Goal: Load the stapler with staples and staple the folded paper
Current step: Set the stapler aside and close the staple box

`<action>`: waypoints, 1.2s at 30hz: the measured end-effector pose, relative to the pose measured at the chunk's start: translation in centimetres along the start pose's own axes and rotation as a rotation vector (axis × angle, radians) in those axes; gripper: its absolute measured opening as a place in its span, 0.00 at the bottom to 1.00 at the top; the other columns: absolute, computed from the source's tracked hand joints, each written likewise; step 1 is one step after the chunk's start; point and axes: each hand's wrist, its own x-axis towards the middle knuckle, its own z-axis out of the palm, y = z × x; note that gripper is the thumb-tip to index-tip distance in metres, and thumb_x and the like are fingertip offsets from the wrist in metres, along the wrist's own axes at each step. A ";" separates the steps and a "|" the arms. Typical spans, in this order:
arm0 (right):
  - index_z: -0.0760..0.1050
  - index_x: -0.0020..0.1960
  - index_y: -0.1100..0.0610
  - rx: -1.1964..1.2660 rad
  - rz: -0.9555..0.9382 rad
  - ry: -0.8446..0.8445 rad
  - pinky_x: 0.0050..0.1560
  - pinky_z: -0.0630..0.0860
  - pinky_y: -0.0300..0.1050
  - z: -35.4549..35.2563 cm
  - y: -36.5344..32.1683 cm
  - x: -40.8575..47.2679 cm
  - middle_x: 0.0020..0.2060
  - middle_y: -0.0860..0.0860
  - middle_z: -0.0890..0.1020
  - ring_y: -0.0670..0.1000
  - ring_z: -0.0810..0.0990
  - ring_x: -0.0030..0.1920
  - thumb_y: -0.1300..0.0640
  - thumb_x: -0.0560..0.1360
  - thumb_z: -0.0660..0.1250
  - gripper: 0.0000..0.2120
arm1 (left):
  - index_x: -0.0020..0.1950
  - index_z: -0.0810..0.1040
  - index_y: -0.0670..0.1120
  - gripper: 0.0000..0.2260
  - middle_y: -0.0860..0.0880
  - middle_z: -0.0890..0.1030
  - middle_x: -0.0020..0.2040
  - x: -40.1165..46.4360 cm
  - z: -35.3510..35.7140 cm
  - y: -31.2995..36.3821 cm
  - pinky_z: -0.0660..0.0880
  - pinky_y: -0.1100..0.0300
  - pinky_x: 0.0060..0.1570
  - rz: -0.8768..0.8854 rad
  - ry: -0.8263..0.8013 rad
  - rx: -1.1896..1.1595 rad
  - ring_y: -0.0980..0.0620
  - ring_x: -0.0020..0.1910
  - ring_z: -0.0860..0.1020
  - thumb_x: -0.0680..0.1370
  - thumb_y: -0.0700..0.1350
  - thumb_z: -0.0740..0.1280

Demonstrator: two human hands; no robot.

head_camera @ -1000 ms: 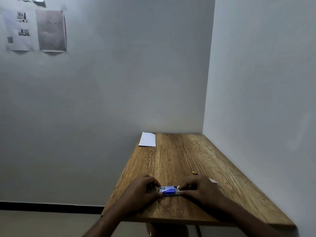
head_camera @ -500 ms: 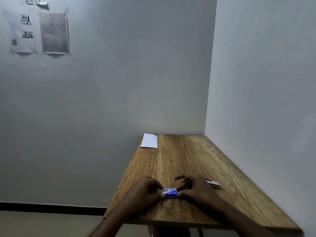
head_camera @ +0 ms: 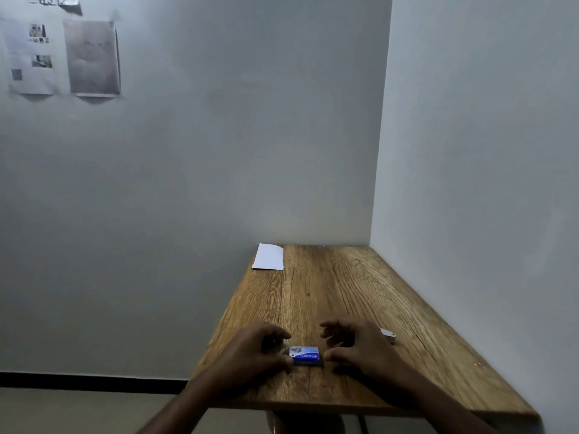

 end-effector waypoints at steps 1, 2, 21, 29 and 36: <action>0.80 0.58 0.41 -0.007 0.001 0.018 0.49 0.83 0.40 -0.5 0.1 -0.5 0.48 0.41 0.85 0.39 0.83 0.50 0.55 0.66 0.80 0.23 | 0.60 0.78 0.58 0.17 0.58 0.79 0.56 -0.1 -0.2 -0.1 0.78 0.64 0.54 -0.021 -0.016 -0.066 0.60 0.56 0.78 0.73 0.54 0.74; 0.81 0.56 0.41 -0.023 0.004 0.050 0.47 0.84 0.40 -1.3 0.4 -0.9 0.48 0.40 0.85 0.39 0.83 0.50 0.55 0.67 0.79 0.20 | 0.60 0.78 0.57 0.16 0.57 0.80 0.56 0.0 -0.4 0.0 0.78 0.66 0.52 -0.040 -0.026 -0.132 0.60 0.56 0.78 0.73 0.53 0.74; 0.83 0.56 0.50 -0.385 0.191 0.229 0.48 0.74 0.32 -6.0 4.2 -1.6 0.50 0.46 0.85 0.42 0.80 0.49 0.56 0.73 0.74 0.12 | 0.69 0.74 0.45 0.19 0.46 0.78 0.66 12.1 6.5 8.2 0.74 0.53 0.64 0.237 -0.217 0.339 0.48 0.64 0.76 0.79 0.47 0.67; 0.83 0.57 0.52 -0.350 0.130 0.174 0.51 0.72 0.30 -3.8 3.3 0.7 0.52 0.47 0.85 0.42 0.80 0.52 0.58 0.74 0.73 0.12 | 0.65 0.79 0.46 0.16 0.48 0.81 0.61 10.5 3.6 5.0 0.77 0.62 0.57 0.199 -0.192 0.271 0.53 0.57 0.80 0.77 0.45 0.70; 0.82 0.60 0.50 -0.335 0.113 0.156 0.56 0.75 0.36 -1.9 2.8 1.8 0.54 0.46 0.84 0.42 0.80 0.53 0.56 0.75 0.71 0.13 | 0.65 0.78 0.48 0.16 0.50 0.81 0.62 9.8 2.7 2.8 0.77 0.64 0.57 0.157 -0.154 0.250 0.56 0.57 0.79 0.77 0.45 0.71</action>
